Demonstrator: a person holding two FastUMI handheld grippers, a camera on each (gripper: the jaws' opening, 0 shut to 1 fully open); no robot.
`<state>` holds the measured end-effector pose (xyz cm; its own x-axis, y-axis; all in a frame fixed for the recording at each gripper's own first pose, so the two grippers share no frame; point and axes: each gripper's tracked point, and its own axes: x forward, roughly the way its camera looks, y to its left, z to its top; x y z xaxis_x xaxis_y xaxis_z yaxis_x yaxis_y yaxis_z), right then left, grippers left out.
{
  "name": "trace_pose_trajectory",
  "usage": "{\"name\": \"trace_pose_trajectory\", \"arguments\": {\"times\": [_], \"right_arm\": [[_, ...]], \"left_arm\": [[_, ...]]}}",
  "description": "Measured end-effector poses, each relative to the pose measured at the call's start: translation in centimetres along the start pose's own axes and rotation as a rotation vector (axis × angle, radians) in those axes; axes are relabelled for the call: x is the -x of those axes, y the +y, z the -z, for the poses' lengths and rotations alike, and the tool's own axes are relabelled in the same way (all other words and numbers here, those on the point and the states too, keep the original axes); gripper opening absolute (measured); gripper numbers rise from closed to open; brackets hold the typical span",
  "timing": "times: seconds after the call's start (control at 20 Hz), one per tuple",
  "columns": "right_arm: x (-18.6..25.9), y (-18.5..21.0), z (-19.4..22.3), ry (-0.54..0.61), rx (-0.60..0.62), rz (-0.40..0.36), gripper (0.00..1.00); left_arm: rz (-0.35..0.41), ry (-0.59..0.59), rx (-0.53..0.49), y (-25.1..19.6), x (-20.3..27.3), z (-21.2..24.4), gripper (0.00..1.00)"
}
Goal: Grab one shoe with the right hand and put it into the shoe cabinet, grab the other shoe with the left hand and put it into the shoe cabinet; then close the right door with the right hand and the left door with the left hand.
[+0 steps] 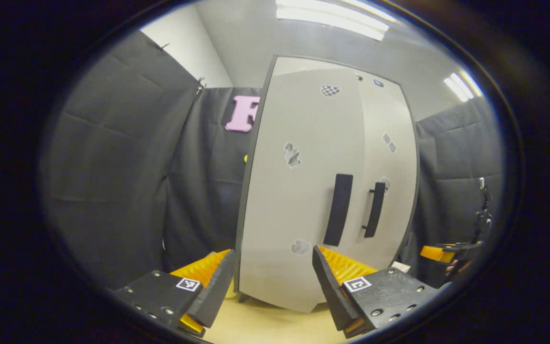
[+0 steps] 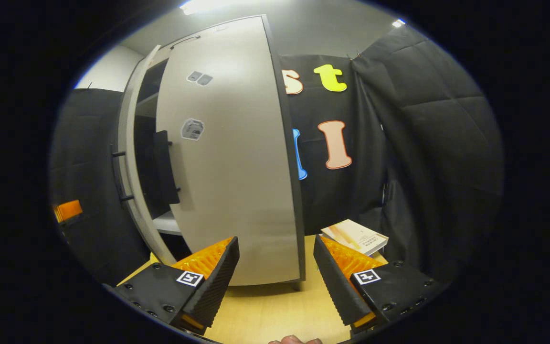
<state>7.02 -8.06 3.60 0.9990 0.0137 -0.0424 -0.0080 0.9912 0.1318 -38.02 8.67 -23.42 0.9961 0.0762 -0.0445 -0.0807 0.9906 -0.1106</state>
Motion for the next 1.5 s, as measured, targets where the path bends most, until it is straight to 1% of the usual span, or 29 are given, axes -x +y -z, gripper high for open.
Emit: {"name": "trace_pose_trajectory", "arguments": {"times": [0.05,0.1,0.15,0.2,0.25,0.3,0.35,0.4,0.45,0.5,0.55,0.6,0.65,0.7,0.85,0.9,0.95,1.0,1.05,1.1,1.15,1.2,1.25,1.3,1.35,1.4,1.5], "right_arm": [[0.4,0.7,0.1,-0.008,0.001,-0.011,0.98],[0.7,1.4,0.2,-0.015,0.012,-0.013,0.98],[1.0,1.9,0.2,-0.019,0.030,-0.011,0.98],[1.2,2.4,0.4,-0.017,0.050,-0.008,0.98],[1.4,2.9,0.9,-0.012,0.065,-0.004,0.92],[1.7,3.4,1.3,-0.007,0.072,0.002,0.92],[2.0,3.9,1.8,0.000,0.071,0.007,0.92],[2.3,4.6,2.2,0.009,0.067,0.012,0.98],[2.9,5.2,2.4,0.016,0.066,0.018,0.98],[3.5,5.6,2.4,0.015,0.071,0.026,0.92],[4.0,5.8,2.4,0.008,0.079,0.037,0.92],[4.4,5.9,2.4,0.006,0.088,0.049,0.92],[4.6,5.9,2.7,0.014,0.094,0.058,0.98],[4.9,5.9,3.0,0.022,0.099,0.066,0.98],[5.4,5.4,2.3,0.001,0.099,0.095,0.98],[5.4,5.4,2.2,-0.003,0.094,0.098,0.98],[5.4,5.5,2.2,-0.009,0.089,0.101,0.98],[5.4,5.4,2.1,-0.014,0.085,0.104,0.98],[5.5,5.3,2.0,-0.019,0.084,0.109,0.98],[5.6,5.2,2.0,-0.023,0.086,0.113,0.98],[5.6,5.0,2.1,-0.023,0.089,0.118,0.98],[5.5,4.7,2.1,-0.022,0.092,0.119,0.98],[5.3,4.5,2.3,-0.019,0.095,0.116,0.98],[5.2,4.2,2.2,-0.013,0.096,0.114,0.98],[4.9,3.9,2.3,-0.008,0.092,0.108,0.98],[4.6,3.6,2.1,-0.007,0.087,0.098,0.98],[4.5,2.8,1.6,-0.014,0.090,0.075,0.98]], "left_arm": [[-0.009,0.024,0.010,0.6,0.2,0.9,0.88],[-0.009,0.040,0.010,0.9,0.3,1.6,0.92],[-0.004,0.050,-0.003,1.1,0.6,2.1,0.88],[-0.005,0.057,-0.021,1.6,1.0,2.4,0.92],[-0.005,0.061,-0.037,2.0,1.2,2.7,0.87],[-0.002,0.062,-0.050,2.5,1.5,2.9,0.87],[0.004,0.061,-0.058,2.9,1.6,3.0,0.92],[0.014,0.059,-0.063,3.2,1.8,3.1,0.92],[0.025,0.053,-0.070,3.5,2.1,3.1,0.96],[0.035,0.046,-0.079,3.8,2.4,3.2,0.88],[0.043,0.041,-0.091,4.1,2.5,3.2,0.92],[0.049,0.040,-0.103,4.3,2.6,3.3,0.96],[0.055,0.046,-0.111,4.6,2.6,3.5,0.92],[0.064,0.051,-0.114,4.6,2.7,3.7,0.88],[0.079,0.053,-0.109,4.9,3.0,3.9,0.88],[0.080,0.059,-0.108,5.1,3.0,4.1,0.96],[0.078,0.064,-0.107,5.2,3.0,4.2,0.88],[0.080,0.068,-0.103,5.2,3.1,4.3,0.96],[0.087,0.070,-0.096,5.0,3.0,4.2,0.96],[0.088,0.069,-0.093,5.0,3.0,4.1,0.88],[0.086,0.065,-0.097,5.0,2.9,3.9,0.88],[0.079,0.059,-0.105,5.0,3.0,3.6,0.92],[0.070,0.052,-0.110,5.0,3.0,3.3,0.88],[0.061,0.050,-0.112,4.9,3.2,3.2,0.92],[0.052,0.048,-0.109,4.6,3.4,3.1,0.87],[0.043,0.050,-0.105,4.4,3.6,3.1,0.92],[0.024,0.050,-0.096,3.6,3.9,3.2,0.92]]}}
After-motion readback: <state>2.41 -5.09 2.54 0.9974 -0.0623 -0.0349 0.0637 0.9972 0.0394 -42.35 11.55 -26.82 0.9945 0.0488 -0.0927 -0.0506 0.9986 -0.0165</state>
